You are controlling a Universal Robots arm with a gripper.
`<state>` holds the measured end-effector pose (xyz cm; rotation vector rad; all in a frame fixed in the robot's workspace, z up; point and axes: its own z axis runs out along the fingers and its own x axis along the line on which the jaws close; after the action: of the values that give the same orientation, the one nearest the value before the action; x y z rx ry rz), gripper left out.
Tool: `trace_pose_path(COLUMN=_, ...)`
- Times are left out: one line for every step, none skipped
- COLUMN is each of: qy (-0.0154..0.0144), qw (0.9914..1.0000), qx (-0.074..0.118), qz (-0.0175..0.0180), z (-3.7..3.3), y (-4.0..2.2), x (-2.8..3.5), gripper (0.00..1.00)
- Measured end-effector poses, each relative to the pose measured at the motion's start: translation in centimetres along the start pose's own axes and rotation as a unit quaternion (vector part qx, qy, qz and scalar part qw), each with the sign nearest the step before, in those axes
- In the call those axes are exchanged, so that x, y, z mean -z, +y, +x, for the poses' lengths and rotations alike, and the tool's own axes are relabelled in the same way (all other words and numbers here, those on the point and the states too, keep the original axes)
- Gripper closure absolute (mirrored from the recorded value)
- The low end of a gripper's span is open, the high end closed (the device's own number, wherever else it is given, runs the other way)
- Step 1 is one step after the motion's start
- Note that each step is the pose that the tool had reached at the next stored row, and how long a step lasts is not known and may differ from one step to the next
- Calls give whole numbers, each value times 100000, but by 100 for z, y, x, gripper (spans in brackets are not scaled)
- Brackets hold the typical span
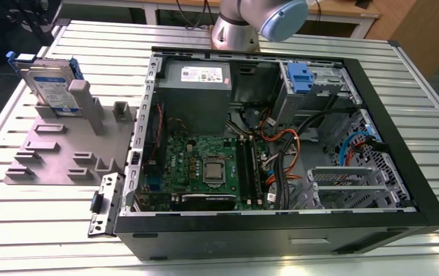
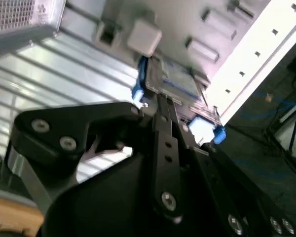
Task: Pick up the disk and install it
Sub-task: 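Reach for the disk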
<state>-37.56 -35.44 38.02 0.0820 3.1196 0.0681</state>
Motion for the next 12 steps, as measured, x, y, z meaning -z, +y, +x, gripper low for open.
trace_pose_path(qy=28, qw=100000, qx=4, qz=5, z=43, y=-2, x=-3, gripper=89)
trace_pose_path(qy=56, qw=100000, qx=1, qz=6, z=81, y=-4, x=-5, gripper=89)
trace_pose_path(qy=87, qw=100000, qx=0, qz=12, z=116, y=-6, x=-7, gripper=89)
trace_pose_path(qy=103, qw=100000, qx=-1, qz=14, z=147, y=-7, x=-9, gripper=89)
trace_pose_path(qy=122, qw=100000, qx=-6, qz=14, z=173, y=-9, x=-11, gripper=89)
trace_pose_path(qy=136, qw=100000, qx=-5, qz=11, z=197, y=-10, x=-14, gripper=89)
trace_pose_path(qy=148, qw=100000, qx=-3, qz=11, z=218, y=-12, x=-16, gripper=89)
trace_pose_path(qy=153, qw=100000, qx=-5, qz=9, z=235, y=-13, x=-17, gripper=89)
trace_pose_path(qy=157, qw=100000, qx=-4, qz=14, z=245, y=-13, x=-18, gripper=89)
trace_pose_path(qy=161, qw=100000, qx=0, qz=13, z=250, y=-14, x=-19, gripper=89)
trace_pose_path(qy=163, qw=100000, qx=2, qz=13, z=251, y=-14, x=-19, gripper=89)
trace_pose_path(qy=165, qw=100000, qx=-4, qz=14, z=253, y=-14, x=-19, gripper=89)
